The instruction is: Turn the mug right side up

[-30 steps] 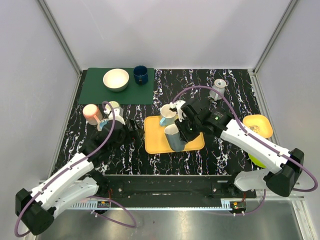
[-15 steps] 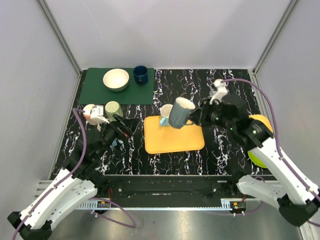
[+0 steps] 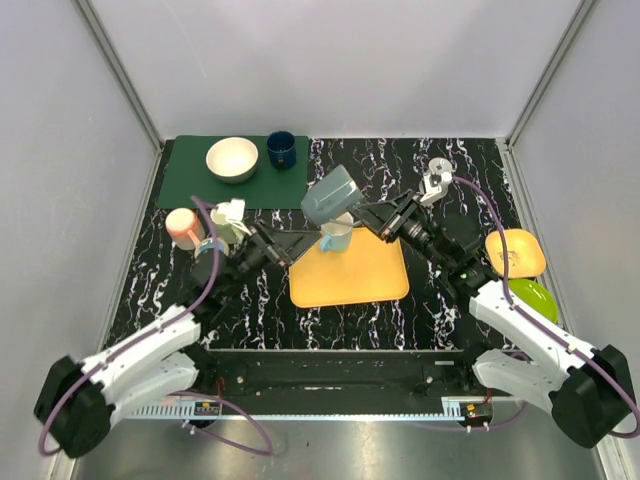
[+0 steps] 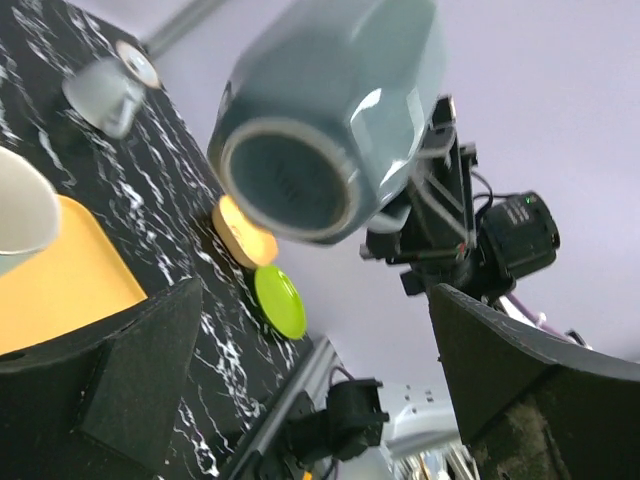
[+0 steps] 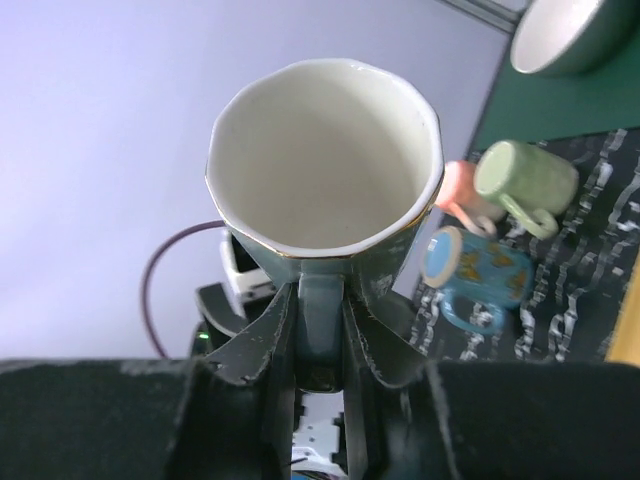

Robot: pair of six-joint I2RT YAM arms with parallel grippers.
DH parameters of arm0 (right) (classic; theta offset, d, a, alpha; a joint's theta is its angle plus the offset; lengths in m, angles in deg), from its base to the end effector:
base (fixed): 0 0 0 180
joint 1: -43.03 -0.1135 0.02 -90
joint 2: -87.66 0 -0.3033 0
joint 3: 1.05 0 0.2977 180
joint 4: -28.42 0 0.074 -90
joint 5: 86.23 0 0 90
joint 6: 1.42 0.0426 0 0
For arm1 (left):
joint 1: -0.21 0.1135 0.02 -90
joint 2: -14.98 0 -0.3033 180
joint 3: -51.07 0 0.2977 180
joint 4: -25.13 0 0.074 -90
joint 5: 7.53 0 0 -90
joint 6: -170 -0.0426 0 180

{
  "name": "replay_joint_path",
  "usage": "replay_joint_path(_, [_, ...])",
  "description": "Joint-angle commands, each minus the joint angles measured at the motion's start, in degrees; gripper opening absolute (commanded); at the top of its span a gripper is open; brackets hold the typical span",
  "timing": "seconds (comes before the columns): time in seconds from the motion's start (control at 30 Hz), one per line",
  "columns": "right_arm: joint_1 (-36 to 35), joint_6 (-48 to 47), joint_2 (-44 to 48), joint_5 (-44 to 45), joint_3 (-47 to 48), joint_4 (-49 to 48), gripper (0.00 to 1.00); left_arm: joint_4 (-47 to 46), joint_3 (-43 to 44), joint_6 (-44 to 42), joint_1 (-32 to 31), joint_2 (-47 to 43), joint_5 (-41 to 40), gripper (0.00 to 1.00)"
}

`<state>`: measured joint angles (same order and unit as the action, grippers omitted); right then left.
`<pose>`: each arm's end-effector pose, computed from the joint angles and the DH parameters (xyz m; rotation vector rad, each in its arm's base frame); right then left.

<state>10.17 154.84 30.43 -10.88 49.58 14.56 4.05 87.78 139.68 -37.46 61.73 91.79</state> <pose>0.2175 0.1533 0.3489 0.2426 1.6437 1.5579 0.1693 -0.1394 0.3047 -0.1457 1.5543 -1.4999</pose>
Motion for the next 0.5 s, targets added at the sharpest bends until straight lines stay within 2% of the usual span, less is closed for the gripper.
replay_joint_path(0.0, [0.25,8.53,0.99,0.32,1.69,-24.33,0.0,-18.1,4.0,0.98,-4.32,5.11,6.41,0.99])
replay_joint_path(0.07, [0.25,9.06,0.63,0.33,1.43,-24.95,0.0,-14.76,6.2,-2.11,-5.83,7.13,4.75,0.99])
replay_joint_path(0.23, [0.34,9.94,0.54,-0.02,0.99,-25.13,0.0,-23.7,6.73,-1.32,-6.89,12.05,3.33,0.99])
replay_joint_path(0.47, [0.17,9.42,1.33,-2.57,0.63,-22.76,0.0,-28.63,13.58,-1.41,-6.89,18.64,5.53,0.98])
